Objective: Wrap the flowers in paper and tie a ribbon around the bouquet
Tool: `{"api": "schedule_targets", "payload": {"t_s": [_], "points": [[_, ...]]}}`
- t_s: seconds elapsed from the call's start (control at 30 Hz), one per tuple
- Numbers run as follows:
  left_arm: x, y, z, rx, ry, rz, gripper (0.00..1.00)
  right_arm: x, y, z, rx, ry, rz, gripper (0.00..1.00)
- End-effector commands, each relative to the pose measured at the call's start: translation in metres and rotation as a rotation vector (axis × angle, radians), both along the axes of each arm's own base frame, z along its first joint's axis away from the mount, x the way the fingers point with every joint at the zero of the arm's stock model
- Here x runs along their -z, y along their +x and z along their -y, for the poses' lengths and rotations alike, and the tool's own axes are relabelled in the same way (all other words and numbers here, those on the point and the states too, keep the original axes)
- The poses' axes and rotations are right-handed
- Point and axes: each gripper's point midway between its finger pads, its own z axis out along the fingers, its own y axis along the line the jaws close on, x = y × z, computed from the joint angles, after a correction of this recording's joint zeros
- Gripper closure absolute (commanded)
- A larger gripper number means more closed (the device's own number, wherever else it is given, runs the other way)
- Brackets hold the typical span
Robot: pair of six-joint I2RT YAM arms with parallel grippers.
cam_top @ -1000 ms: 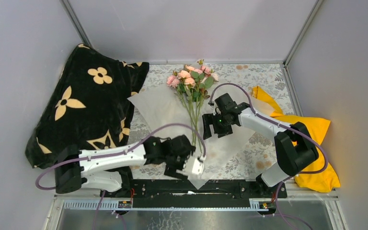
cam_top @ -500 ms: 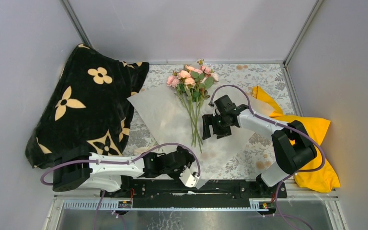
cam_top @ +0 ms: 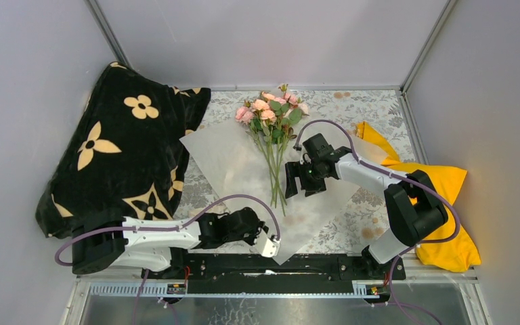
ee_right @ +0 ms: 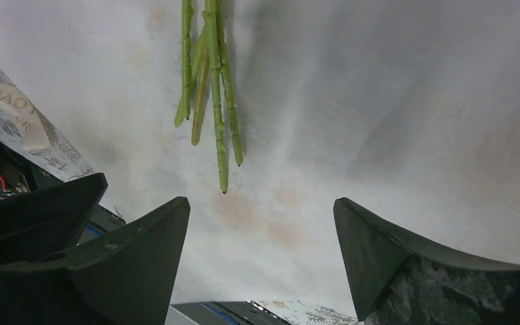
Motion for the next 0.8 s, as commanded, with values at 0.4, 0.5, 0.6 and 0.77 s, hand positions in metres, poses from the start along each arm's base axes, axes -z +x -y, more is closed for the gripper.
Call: {"api": "schedule_targets", "payload": {"t_s": [0.4, 0.5, 0.6, 0.77], "points": [[0.003, -0.081, 0.02, 0.233, 0.072, -0.199, 0.22, -0.016, -0.004, -0.002, -0.061, 0.021, 0.015, 0.13], [0.019, -0.076, 0.02, 0.222, 0.09, -0.162, 0.19, -0.015, -0.004, -0.003, -0.061, 0.027, 0.009, 0.13], [0.019, -0.064, 0.028, 0.192, 0.072, -0.102, 0.21, -0.015, -0.004, -0.005, -0.061, 0.032, 0.006, 0.13], [0.014, -0.051, 0.035, 0.16, 0.015, -0.075, 0.43, -0.018, -0.005, -0.004, -0.061, 0.038, 0.013, 0.14]]}}
